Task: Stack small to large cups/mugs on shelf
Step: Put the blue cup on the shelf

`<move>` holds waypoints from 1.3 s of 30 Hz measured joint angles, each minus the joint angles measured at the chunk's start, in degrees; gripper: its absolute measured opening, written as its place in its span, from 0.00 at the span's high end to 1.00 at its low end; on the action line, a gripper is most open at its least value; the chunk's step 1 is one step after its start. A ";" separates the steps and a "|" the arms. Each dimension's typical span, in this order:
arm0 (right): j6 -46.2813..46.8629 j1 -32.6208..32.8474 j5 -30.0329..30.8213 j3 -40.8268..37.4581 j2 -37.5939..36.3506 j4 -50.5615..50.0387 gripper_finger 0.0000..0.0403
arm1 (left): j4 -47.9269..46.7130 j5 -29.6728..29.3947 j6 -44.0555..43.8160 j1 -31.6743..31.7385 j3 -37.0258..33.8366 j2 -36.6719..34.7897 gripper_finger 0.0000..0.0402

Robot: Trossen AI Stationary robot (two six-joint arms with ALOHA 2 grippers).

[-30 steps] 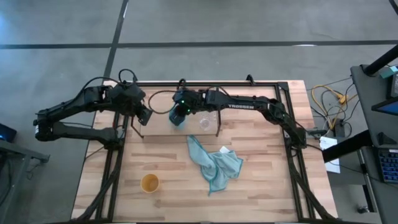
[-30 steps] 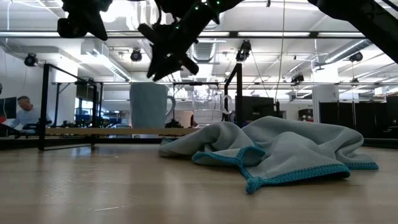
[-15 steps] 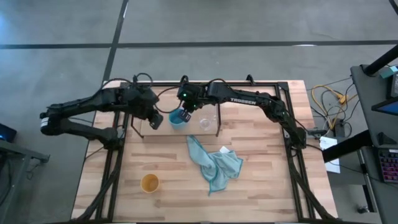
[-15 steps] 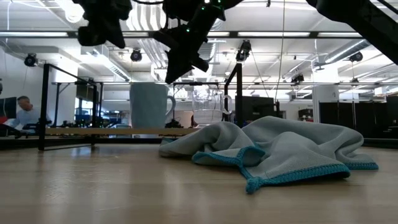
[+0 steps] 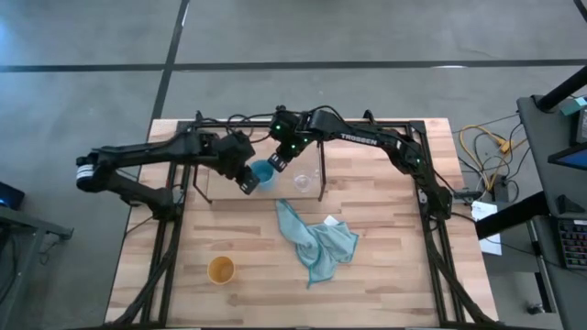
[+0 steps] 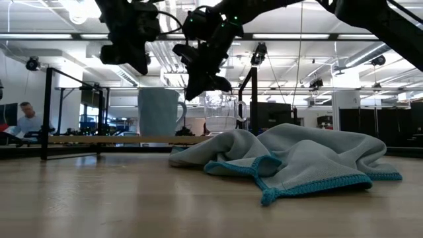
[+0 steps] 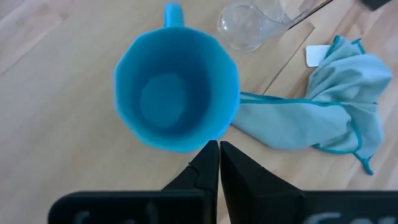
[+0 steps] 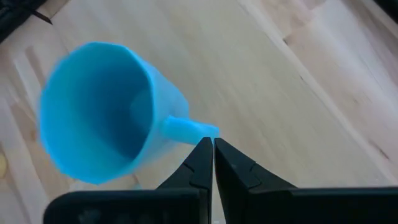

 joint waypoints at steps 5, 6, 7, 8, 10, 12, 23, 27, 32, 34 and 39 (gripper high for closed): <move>0.22 -0.29 -0.14 -1.19 0.00 1.39 0.98 | 0.45 0.35 0.65 -1.60 -0.06 1.85 1.00; 0.21 -0.30 -0.20 -1.30 0.00 1.74 0.98 | 0.46 0.39 0.77 -1.95 -0.09 2.08 1.00; 0.21 -0.33 -0.20 -1.39 0.03 2.19 0.98 | 0.50 0.39 1.08 -2.34 -0.09 2.35 1.00; 0.22 -0.33 -0.22 -1.40 0.07 2.84 0.98 | 0.64 0.39 1.39 -2.67 -0.09 2.63 1.00; 0.22 -0.37 -0.20 -1.40 0.11 4.09 0.98 | 1.35 0.39 1.50 -3.19 -0.13 3.07 1.00; 0.23 -0.35 -0.22 -1.40 0.11 5.41 0.98 | 2.11 0.39 1.52 -3.62 -0.13 3.39 1.00; 3.60 -0.30 -1.66 -4.28 0.15 7.96 0.98 | 1.89 -1.14 1.40 -3.81 -2.95 4.61 1.00; 3.65 -0.30 -1.51 -4.85 0.11 7.80 0.98 | 1.86 -2.36 0.07 -3.79 -4.45 4.61 1.00; 3.86 -0.26 -1.60 -4.68 0.11 7.53 0.98 | 1.92 -3.67 0.01 -3.75 -4.59 4.59 1.00; 4.19 -0.10 -1.66 -4.38 0.13 7.56 0.98 | 1.92 -4.35 0.01 -3.75 -4.59 4.59 1.00; 4.28 0.46 -1.70 -3.15 0.28 7.34 0.98 | 1.86 -4.84 -0.01 -3.75 -4.64 4.57 1.00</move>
